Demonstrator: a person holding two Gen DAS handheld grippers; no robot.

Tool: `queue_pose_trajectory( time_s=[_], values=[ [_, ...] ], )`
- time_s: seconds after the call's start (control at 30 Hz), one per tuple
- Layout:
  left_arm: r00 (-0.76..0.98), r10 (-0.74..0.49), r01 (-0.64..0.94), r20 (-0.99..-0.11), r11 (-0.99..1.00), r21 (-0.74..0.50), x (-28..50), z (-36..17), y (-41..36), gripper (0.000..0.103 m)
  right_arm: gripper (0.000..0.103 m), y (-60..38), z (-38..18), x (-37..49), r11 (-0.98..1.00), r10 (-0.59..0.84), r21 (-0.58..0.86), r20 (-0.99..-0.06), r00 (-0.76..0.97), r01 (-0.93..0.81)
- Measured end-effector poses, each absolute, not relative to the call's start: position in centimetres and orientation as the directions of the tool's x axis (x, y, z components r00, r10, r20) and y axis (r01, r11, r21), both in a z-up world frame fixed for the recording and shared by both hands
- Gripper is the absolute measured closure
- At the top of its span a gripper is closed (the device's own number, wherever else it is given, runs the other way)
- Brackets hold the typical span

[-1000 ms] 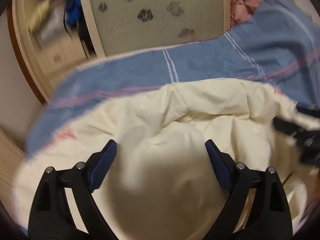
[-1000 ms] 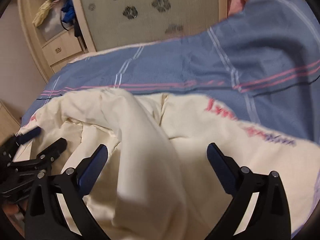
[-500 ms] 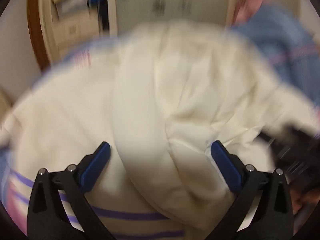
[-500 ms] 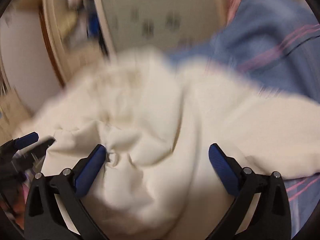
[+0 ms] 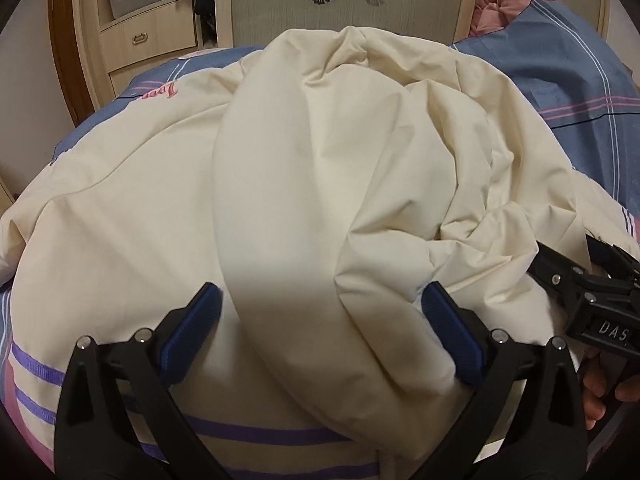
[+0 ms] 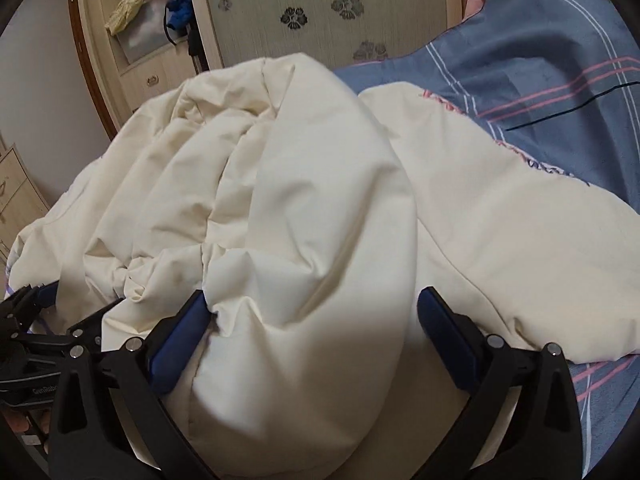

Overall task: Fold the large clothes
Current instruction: 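Grasp the pink sleeve cuff with the left gripper and lift it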

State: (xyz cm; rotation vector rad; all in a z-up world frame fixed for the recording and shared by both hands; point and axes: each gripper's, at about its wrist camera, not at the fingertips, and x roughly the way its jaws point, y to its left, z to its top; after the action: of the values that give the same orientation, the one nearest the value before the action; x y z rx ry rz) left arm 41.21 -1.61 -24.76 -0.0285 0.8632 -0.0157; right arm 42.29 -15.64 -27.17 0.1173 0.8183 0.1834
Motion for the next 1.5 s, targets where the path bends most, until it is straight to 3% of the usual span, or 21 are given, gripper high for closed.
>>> queue_pose_trajectory(
  time_s=[0.17,0.27,0.33,0.47,0.6,0.93,1.0,1.03,1.1,1.13,1.17,1.27,1.5],
  values=[
    [0.77,-0.152,0.047,-0.619,0.982,-0.184,38.8,-19.5,1.3,0.002,0.001,-16.4,-25.5,41.2,0.962,0.252,0.248,-0.645,0.721,-0.115],
    [0.846,-0.029,-0.063,-0.533,0.986,-0.154,35.8,-15.4,6.5,0.002,0.001,-15.2,-24.1,40.7,0.961,0.267,0.226,-0.613,0.743,-0.159],
    [0.862,0.038,-0.164,-0.505,0.965,-0.207,34.1,-14.3,12.6,0.002,0.001,-14.3,-24.1,41.0,0.971,0.239,0.176,-0.627,0.742,-0.164],
    [0.849,-0.019,-0.355,-0.528,0.72,-0.596,31.1,-18.6,27.2,0.002,0.001,-14.2,-24.8,41.9,0.974,0.226,0.159,-0.652,0.724,-0.161],
    [0.922,-0.094,-0.32,-0.375,0.359,-0.877,28.7,-24.8,34.2,0.002,0.001,-14.5,-25.1,41.7,0.97,0.242,0.188,-0.65,0.72,-0.155],
    [0.967,0.044,-0.253,-0.252,0.313,-0.916,33.2,-26.1,37.6,0.002,0.001,-14.3,-25.7,41.9,0.969,0.246,0.198,-0.664,0.707,-0.151],
    [0.961,0.082,-0.277,-0.265,0.311,-0.909,34.6,-26.2,38.5,0.003,0.001,-14.3,-25.8,41.9,0.968,0.248,0.202,-0.667,0.703,-0.149],
    [0.954,0.105,-0.299,-0.281,0.311,-0.902,34.9,-26.2,38.7,0.01,0.001,-14.3,-25.8,42.0,0.968,0.248,0.203,-0.669,0.701,-0.148],
    [0.911,0.156,-0.412,-0.381,0.323,-0.852,36.0,-26.1,39.1,0.046,0.001,-14.2,-25.9,42.1,0.968,0.247,0.202,-0.674,0.696,-0.147],
    [0.885,0.17,-0.465,-0.433,0.327,-0.823,36.4,-26.2,39.1,0.071,0.001,-14.2,-25.9,42.2,0.968,0.247,0.203,-0.677,0.694,-0.146],
    [0.873,0.171,-0.488,-0.457,0.319,-0.813,36.4,-26.5,39.3,0.081,0.001,-14.2,-26.0,42.2,0.968,0.248,0.205,-0.68,0.691,-0.146],
    [0.892,0.147,-0.453,-0.428,0.272,-0.849,36.0,-27.1,39.9,0.093,0.001,-14.2,-26.1,42.2,0.967,0.251,0.21,-0.681,0.688,-0.144],
    [0.918,0.164,-0.395,-0.361,0.3,-0.868,35.2,-26.4,39.9,0.097,0.001,-14.2,-26.1,42.2,0.967,0.251,0.211,-0.681,0.688,-0.144]
  ],
)
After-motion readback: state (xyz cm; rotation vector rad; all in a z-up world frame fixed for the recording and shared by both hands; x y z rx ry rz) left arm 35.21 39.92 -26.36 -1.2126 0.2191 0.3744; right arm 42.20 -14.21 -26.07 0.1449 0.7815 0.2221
